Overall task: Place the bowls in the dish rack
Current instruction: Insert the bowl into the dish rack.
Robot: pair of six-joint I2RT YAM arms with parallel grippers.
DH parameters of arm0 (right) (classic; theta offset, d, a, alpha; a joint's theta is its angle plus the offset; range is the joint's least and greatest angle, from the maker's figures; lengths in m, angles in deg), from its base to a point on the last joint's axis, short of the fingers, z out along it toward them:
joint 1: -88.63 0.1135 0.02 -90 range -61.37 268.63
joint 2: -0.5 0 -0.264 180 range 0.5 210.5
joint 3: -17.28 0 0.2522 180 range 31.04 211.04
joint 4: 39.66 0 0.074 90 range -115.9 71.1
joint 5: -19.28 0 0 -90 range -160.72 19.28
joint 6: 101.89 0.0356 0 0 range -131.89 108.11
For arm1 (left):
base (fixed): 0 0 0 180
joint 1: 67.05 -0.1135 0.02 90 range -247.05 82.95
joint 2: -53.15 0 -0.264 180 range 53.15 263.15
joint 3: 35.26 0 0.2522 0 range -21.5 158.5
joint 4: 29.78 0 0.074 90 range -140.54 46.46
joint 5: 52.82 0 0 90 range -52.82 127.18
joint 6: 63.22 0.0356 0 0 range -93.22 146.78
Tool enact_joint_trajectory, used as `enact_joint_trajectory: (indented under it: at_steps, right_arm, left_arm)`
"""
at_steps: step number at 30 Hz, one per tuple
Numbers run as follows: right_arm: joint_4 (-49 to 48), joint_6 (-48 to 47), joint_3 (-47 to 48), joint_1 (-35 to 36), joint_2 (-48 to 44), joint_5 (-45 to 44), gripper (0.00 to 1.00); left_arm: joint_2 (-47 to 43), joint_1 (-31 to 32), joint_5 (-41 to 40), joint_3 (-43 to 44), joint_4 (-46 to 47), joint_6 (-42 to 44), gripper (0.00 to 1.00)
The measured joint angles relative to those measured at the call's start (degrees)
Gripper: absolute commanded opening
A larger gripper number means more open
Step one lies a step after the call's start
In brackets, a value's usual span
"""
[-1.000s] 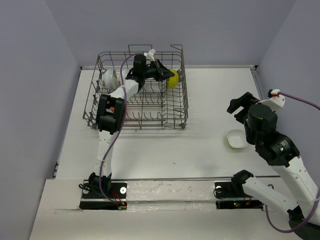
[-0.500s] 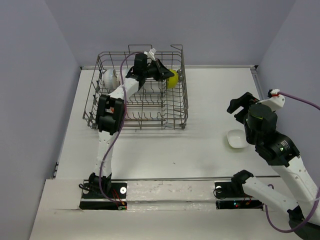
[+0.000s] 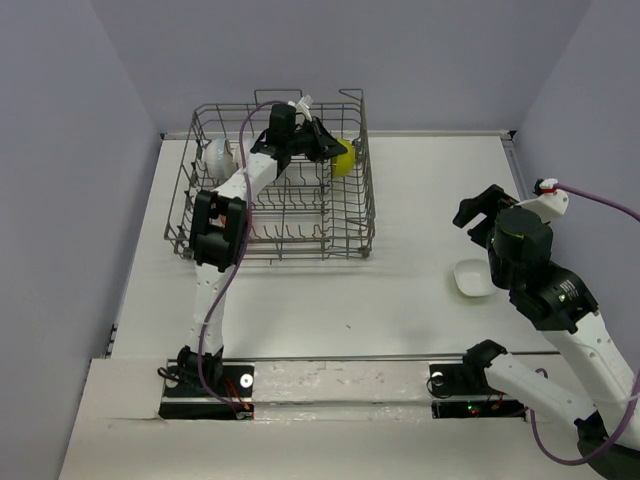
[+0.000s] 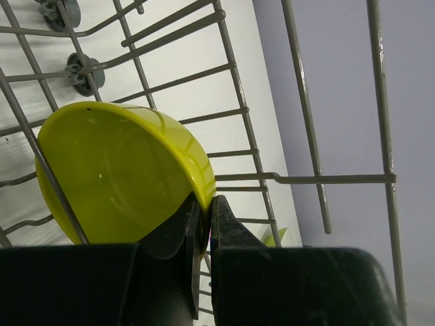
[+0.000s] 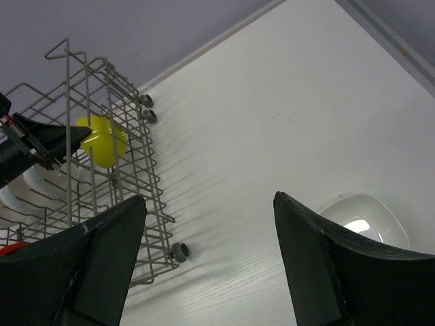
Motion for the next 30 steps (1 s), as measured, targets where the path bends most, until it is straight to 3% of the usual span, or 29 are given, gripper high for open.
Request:
enact_joint_trajectory:
  at_steps: [15, 30]
  right_arm:
    - [-0.6, -0.7, -0.9, 0.0, 3.0, 3.1, 0.81]
    - [-3.0, -6.8, 19.7, 0.0, 33.4, 15.7, 0.78]
  left_arm:
    - [-3.0, -0.1, -2.6, 0.2, -6.4, 3.8, 0.0]
    - [-3.0, -0.2, -2.8, 0.9, -7.2, 4.0, 0.0]
